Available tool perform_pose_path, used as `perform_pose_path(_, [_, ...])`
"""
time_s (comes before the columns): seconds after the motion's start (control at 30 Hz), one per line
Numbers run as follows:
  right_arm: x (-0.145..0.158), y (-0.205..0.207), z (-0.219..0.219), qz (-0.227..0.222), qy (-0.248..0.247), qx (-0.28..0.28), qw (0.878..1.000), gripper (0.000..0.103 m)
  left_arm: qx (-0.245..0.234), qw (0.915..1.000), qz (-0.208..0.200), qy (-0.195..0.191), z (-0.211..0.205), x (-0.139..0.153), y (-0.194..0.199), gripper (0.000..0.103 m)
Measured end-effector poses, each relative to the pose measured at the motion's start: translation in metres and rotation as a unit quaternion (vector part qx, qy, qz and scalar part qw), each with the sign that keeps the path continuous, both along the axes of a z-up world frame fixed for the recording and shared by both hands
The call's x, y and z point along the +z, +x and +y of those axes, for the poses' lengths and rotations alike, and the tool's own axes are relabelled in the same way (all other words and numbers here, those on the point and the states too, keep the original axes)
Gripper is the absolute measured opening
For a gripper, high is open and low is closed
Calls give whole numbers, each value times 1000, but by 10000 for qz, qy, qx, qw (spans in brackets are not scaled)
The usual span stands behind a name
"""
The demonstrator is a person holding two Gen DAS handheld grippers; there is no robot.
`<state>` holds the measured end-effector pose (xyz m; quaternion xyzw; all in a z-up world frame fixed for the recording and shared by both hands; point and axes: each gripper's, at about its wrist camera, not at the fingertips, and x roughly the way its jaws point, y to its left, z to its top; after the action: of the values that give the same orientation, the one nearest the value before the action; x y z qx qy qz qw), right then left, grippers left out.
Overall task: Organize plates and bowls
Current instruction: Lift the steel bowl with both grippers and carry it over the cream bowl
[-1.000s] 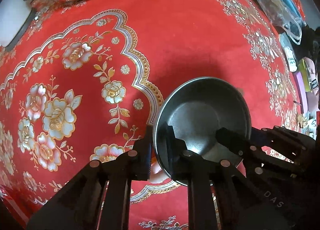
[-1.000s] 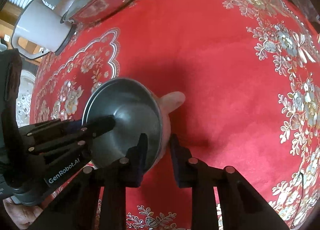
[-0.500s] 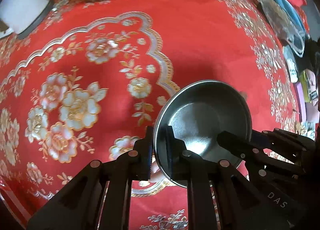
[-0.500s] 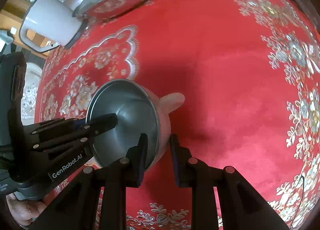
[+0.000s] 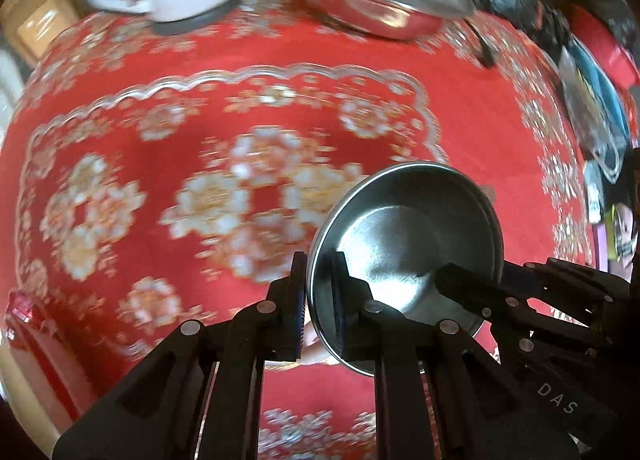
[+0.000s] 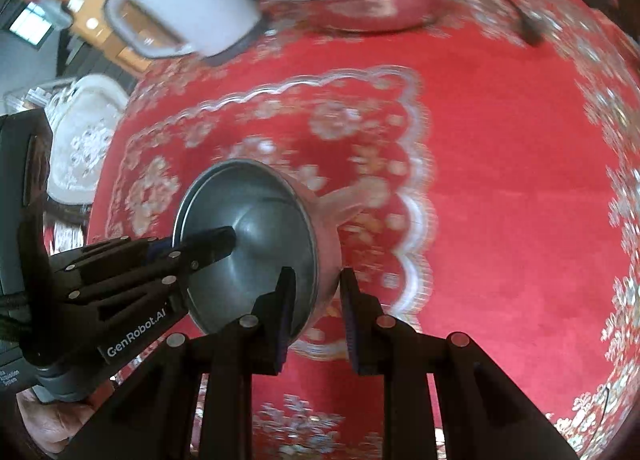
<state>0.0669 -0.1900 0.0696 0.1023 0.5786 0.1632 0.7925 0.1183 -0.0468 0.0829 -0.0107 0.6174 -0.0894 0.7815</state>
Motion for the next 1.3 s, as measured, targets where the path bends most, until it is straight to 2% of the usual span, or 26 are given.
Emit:
perform_pose_path(0.37, [39, -1, 105, -360, -64, 955, 9948, 22, 943, 9948, -383, 26, 103, 45, -29, 11])
perform_pose_path(0.6, [59, -17, 180, -587, -144, 1684, 9839, 22, 1622, 9849, -603, 57, 172, 71, -61, 11])
perform_pose_path(0.9, [75, -40, 254, -740, -124, 2413, 9676, 22, 2325, 9695, -763, 113, 243, 92, -107, 11])
perform_pose_path(1.13, [79, -55, 307, -854, -103, 2906, 9530, 22, 2811, 9560, -825, 173, 287, 100, -138, 11])
perform_pose_path(1.3, [69, -61, 335, -761, -202, 3152, 9458, 23, 3064, 9494, -682, 114, 307, 85, -151, 11])
